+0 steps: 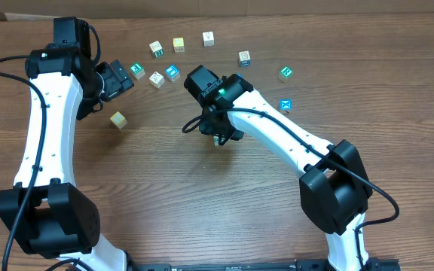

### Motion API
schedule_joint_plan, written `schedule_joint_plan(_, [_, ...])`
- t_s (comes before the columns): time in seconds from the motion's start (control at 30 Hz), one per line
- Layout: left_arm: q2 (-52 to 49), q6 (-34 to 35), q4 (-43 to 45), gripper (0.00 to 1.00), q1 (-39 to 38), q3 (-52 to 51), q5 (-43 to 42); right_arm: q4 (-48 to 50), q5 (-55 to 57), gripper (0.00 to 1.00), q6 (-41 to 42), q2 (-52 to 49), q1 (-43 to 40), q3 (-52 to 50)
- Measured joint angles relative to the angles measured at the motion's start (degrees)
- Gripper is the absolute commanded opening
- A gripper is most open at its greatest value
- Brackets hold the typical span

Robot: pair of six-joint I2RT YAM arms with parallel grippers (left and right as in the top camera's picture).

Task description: Form a tower

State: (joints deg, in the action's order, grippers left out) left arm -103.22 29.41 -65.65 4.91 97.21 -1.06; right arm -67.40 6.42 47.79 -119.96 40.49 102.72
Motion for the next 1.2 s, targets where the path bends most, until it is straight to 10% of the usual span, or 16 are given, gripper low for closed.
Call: schedule_joint_plan(1.2, [0.00,0.00,0.00,1.00,0.00,0.00,0.02,4.79,0.48,0.48,-0.02,0.00,0.00,-3.85])
